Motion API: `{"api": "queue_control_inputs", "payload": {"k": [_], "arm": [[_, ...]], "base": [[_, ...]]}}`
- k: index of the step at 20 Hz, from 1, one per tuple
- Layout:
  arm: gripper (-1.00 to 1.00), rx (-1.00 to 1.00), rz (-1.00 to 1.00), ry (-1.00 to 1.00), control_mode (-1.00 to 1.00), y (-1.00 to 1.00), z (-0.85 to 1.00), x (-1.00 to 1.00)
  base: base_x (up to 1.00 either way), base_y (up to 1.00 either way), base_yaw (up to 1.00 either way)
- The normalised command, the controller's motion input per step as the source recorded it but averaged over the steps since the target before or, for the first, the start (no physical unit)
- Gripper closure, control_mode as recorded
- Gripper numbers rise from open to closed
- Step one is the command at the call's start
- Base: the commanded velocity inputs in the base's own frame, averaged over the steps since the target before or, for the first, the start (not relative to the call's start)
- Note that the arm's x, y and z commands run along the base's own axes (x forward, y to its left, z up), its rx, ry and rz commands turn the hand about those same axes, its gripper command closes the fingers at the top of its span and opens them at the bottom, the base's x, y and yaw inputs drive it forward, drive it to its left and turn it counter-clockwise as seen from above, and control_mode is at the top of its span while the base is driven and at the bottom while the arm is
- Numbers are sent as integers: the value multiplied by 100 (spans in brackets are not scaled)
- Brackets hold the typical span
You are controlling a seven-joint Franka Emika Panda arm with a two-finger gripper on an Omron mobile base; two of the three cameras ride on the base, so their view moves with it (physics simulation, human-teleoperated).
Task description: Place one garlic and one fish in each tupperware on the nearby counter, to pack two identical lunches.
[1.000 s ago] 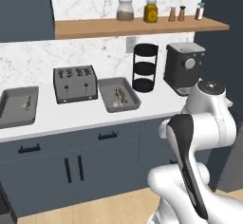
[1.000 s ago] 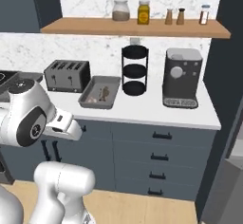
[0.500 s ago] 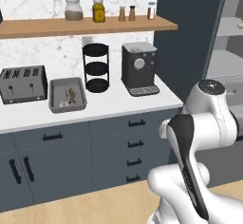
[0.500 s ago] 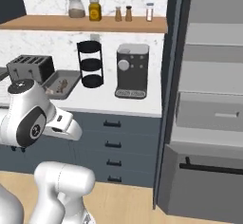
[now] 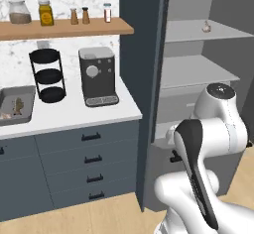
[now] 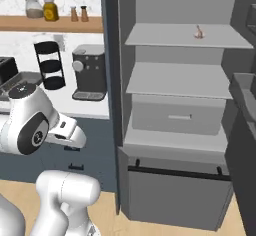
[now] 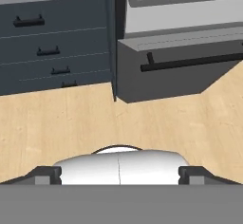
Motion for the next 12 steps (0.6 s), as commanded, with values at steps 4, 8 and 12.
{"api": "queue_control_inputs", "payload": {"k": [4,8,12], "arm": [[-100,0,0,0,100,0,0,0],[-100,0,0,0,100,0,0,0],[-100,0,0,0,100,0,0,0]], "base": [[-6,-100,0],[0,-95,0],[0,-49,0]]}}
